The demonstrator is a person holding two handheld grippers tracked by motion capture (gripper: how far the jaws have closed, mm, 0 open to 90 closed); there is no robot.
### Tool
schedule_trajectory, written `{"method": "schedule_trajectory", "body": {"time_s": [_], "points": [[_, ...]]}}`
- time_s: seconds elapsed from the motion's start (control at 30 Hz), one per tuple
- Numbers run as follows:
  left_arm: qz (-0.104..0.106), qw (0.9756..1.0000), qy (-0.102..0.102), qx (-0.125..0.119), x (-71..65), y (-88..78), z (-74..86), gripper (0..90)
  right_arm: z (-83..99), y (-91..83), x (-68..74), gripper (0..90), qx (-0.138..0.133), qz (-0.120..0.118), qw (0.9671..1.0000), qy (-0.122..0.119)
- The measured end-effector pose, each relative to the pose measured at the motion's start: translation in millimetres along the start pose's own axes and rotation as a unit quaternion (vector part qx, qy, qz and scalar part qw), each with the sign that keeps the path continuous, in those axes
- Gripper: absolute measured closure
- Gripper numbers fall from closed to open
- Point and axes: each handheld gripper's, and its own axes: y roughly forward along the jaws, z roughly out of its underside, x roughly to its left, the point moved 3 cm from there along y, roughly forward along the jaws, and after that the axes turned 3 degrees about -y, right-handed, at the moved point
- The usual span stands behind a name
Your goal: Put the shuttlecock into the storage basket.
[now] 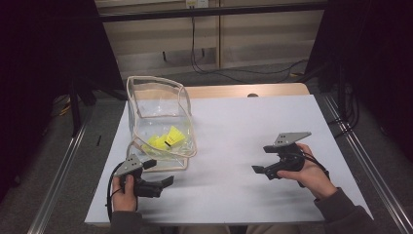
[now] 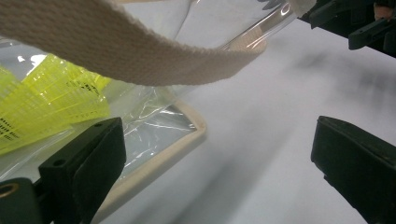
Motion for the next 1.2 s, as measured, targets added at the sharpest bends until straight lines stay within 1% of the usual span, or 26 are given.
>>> {"method": "schedule_trajectory", "body": {"time_s": [0.13, 0.37, 0.5, 1.2], "points": [[0.0, 1.0, 0.0, 0.001, 0.0, 0.2, 0.0, 3.3, 5.3, -2.8, -1.8, 12.1, -0.001, 0.003, 1.0, 0.003], [0.0, 1.0, -0.001, -0.001, -0.3, 0.9, 0.2, 3.3, 12.6, -5.7, -2.5, 11.9, -0.005, 0.005, 1.0, 0.002], [0.001, 1.0, 0.0, -0.001, -0.4, 0.9, 0.2, 3.3, 16.6, -8.5, -3.1, 11.2, -0.007, 0.007, 0.9999, 0.007], [0.001, 1.0, 0.002, 0.002, -0.3, 1.0, 0.2, 3.3, 35.7, -19.7, -6.2, 10.7, -0.008, 0.019, 0.9996, 0.017]]}}
